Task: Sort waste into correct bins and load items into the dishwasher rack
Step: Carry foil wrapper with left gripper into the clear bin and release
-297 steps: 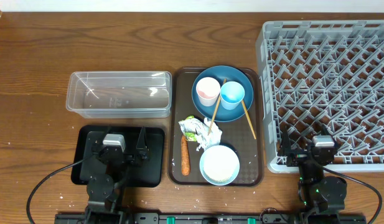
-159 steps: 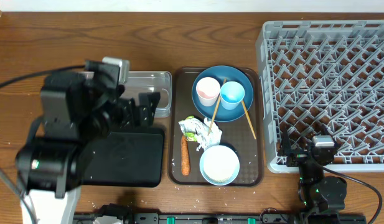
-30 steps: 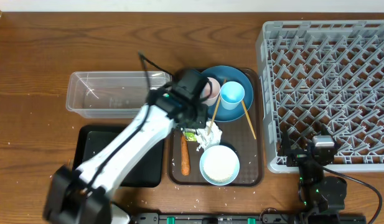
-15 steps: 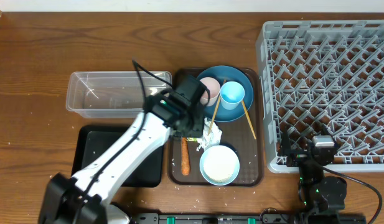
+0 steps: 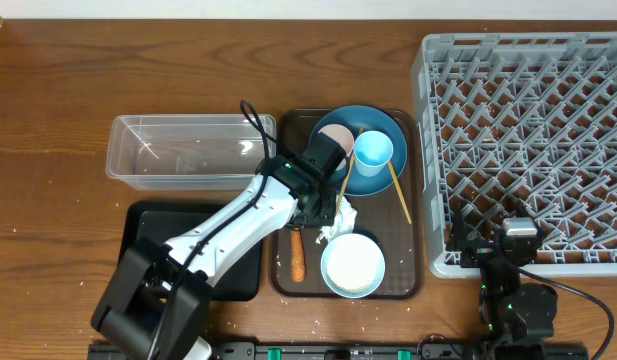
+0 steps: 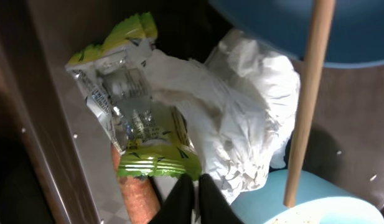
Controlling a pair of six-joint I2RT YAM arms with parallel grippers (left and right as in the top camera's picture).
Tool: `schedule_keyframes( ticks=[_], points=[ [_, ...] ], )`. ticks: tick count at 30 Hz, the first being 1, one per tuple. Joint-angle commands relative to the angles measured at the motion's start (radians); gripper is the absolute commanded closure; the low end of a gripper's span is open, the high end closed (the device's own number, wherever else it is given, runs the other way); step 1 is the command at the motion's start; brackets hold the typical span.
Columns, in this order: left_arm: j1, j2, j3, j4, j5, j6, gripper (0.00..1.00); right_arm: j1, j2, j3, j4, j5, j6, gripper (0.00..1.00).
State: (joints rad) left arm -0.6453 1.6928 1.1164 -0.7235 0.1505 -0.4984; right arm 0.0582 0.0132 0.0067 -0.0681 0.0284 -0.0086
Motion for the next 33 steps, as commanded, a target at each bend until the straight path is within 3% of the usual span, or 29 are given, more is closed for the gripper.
schedule_keyframes(
  ticks=[1,16,25,33],
  points=[
    [0.003,-0.018,-0.002,0.0,-0.009,-0.004,0.94,-0.019,0.0,-0.001,-0.004,-0.003,-0.007,0.01],
    [0.104,-0.292,0.042,-0.04,-0.014,0.007,0.94,-0.019,0.0,-0.001,-0.004,-0.003,-0.007,0.01],
    [0.252,-0.434,0.042,-0.023,-0.036,0.007,0.94,-0.019,0.002,-0.001,-0.004,-0.003,-0.008,0.01],
    [0.391,-0.442,0.042,0.04,-0.135,0.053,0.94,-0.019,0.002,-0.001,-0.004,-0.003,-0.008,0.01]
  ],
)
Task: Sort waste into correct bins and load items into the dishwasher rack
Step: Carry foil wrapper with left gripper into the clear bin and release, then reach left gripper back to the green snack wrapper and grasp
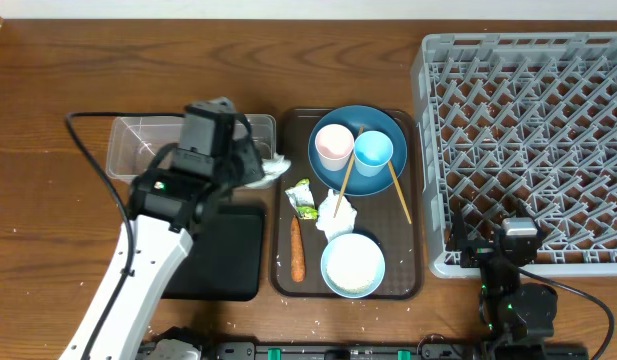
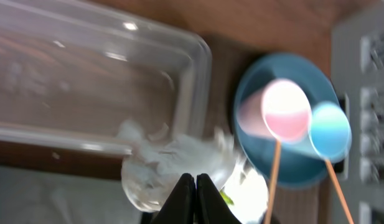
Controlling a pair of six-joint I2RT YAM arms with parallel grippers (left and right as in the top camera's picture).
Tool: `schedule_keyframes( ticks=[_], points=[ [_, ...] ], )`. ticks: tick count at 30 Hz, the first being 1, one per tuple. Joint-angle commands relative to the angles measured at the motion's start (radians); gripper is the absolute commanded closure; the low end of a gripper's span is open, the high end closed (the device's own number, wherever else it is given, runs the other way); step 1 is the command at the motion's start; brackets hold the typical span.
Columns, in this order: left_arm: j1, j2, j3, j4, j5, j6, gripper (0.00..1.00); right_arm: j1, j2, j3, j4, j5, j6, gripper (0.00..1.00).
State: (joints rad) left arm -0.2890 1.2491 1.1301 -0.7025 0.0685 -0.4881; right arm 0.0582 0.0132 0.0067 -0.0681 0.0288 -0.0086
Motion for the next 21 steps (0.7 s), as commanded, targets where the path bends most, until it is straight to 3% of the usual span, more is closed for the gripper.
schedule_keyframes(
  ticks=[1,12,15,18,21],
  points=[
    [0.046,0.007,0.028,0.031,-0.067,0.043,0.94,-0.019,0.002,-0.001,-0.004,-0.003,-0.008,0.01],
    [0.097,0.152,0.024,0.099,-0.137,0.043,0.92,-0.019,0.002,-0.001,-0.004,-0.003,-0.008,0.01],
    [0.097,0.174,0.024,0.122,-0.137,0.043,0.55,-0.019,0.002,-0.001,-0.004,-0.003,-0.008,0.01],
    [0.097,0.161,0.026,0.132,-0.137,0.042,0.37,-0.019,0.002,-0.001,-0.004,-0.003,-0.007,0.01],
    [0.095,0.121,0.026,0.127,-0.126,0.042,0.28,-0.019,0.002,-0.001,-0.004,-0.003,-0.007,0.01]
  ],
)
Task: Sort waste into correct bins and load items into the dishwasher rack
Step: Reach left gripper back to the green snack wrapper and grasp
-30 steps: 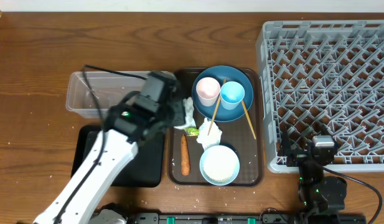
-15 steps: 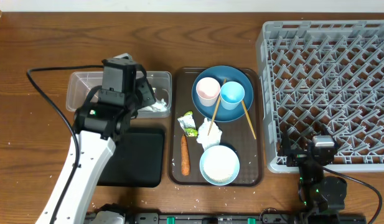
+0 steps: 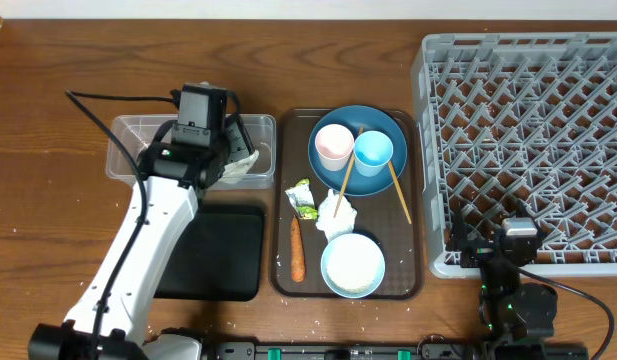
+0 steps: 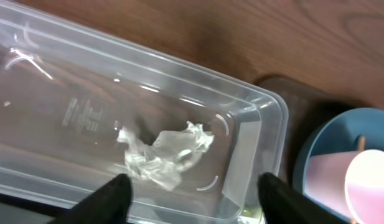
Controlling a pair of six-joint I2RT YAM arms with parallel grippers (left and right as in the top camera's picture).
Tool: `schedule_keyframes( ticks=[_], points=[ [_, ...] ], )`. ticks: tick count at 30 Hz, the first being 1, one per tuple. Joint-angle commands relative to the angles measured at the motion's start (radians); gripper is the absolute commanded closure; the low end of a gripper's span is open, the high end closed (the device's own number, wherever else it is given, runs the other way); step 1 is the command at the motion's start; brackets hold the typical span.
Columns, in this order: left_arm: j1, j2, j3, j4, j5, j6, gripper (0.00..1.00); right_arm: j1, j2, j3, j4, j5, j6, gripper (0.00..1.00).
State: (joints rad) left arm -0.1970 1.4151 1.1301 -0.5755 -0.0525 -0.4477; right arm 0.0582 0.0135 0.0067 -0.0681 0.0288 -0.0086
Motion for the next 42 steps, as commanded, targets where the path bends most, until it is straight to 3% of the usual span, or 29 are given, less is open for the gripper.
schedule_keyframes(
  ticks=[1,6,11,19,27,36,42],
  points=[
    [0.001,-0.06,0.026,-0.009,0.008,0.002,0.27,-0.019,0.002,-0.001,-0.004,-0.003,-0.007,0.01],
    [-0.036,-0.134,0.026,-0.116,0.167,0.001,0.21,-0.019,0.002,-0.001,-0.004,-0.003,-0.007,0.01],
    [-0.129,-0.138,0.02,-0.261,0.203,-0.013,0.1,-0.019,0.002,-0.001,-0.004,-0.003,-0.008,0.01],
    [-0.296,-0.122,-0.004,-0.305,0.255,-0.015,0.08,-0.019,0.002,-0.001,-0.004,-0.003,-0.008,0.01],
    [-0.427,-0.122,-0.005,-0.288,0.167,-0.075,0.08,-0.019,0.002,-0.001,-0.004,-0.003,-0.008,0.01],
    [-0.447,-0.118,-0.009,-0.283,0.058,-0.281,0.08,-0.019,0.002,-0.001,-0.004,-0.003,-0.008,0.01],
    [-0.481,-0.074,-0.009,-0.227,0.053,-0.318,0.08,-0.019,0.002,-0.001,-0.004,-0.003,-0.008,0.01]
  ],
)
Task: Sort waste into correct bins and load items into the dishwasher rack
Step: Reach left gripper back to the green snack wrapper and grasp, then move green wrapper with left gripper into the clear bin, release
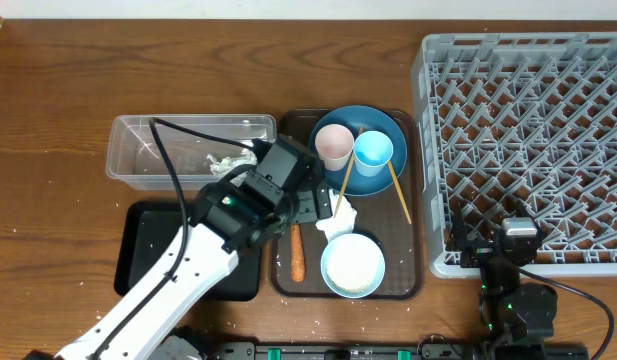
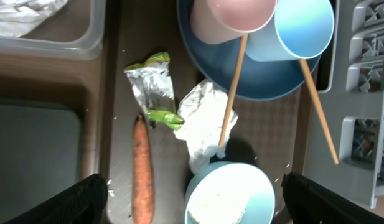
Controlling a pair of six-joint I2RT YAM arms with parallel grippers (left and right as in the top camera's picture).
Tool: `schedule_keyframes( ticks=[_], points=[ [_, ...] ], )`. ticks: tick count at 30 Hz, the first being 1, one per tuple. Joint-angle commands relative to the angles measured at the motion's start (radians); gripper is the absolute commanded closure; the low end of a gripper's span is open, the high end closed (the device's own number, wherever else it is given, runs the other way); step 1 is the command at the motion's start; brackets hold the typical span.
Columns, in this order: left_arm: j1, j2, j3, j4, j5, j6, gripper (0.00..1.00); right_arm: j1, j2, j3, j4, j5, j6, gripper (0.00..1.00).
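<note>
My left gripper (image 2: 195,208) is open, its black fingertips (image 2: 86,199) spread wide above the brown tray (image 1: 413,280). Below it lie a green wrapper (image 2: 153,87), a carrot (image 2: 142,171), a crumpled white tissue (image 2: 201,124) and a pale blue bowl (image 2: 226,196). A blue plate (image 2: 266,81) carries a pink cup (image 2: 232,12), a blue cup (image 2: 300,28) and chopsticks (image 2: 232,87). One crumpled tissue (image 1: 225,160) lies in the clear bin (image 1: 148,150). The right gripper (image 1: 513,240) sits at the rack's front edge; its jaws are not readable.
A black bin (image 1: 148,250) stands in front of the clear bin, left of the tray. The grey dishwasher rack (image 1: 528,130) fills the right side. My left arm (image 1: 203,265) crosses over the black bin.
My left gripper was open over the clear bin with the tissue lying inside. Now it is open over the tray, above the wrapper, carrot and second tissue. The right arm has not moved.
My left gripper was shut low at the tissue and wrapper on the tray. Then it held a crumpled tissue at the clear bin's edge. Then it was open with that tissue in the bin. Now it is back over the tray, open.
</note>
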State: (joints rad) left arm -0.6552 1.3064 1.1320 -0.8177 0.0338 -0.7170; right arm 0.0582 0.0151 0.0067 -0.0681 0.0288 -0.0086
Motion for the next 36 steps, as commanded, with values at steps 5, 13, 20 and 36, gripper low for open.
schedule_keyframes(
  ticks=[5,13,20,36],
  points=[
    [-0.043,0.097,-0.011,0.027,-0.098,-0.053,0.02,-0.019,0.0,-0.001,-0.004,-0.003,-0.008,0.01],
    [-0.045,0.117,-0.012,0.017,-0.098,-0.026,0.1,-0.019,0.0,-0.001,-0.004,-0.003,-0.008,0.01],
    [-0.066,0.154,-0.031,0.027,-0.099,-0.03,0.23,-0.019,0.0,-0.001,-0.004,-0.003,-0.007,0.01],
    [-0.061,0.385,-0.031,0.106,-0.197,-0.03,0.24,-0.019,0.0,-0.001,-0.004,-0.003,-0.007,0.01]
  ],
)
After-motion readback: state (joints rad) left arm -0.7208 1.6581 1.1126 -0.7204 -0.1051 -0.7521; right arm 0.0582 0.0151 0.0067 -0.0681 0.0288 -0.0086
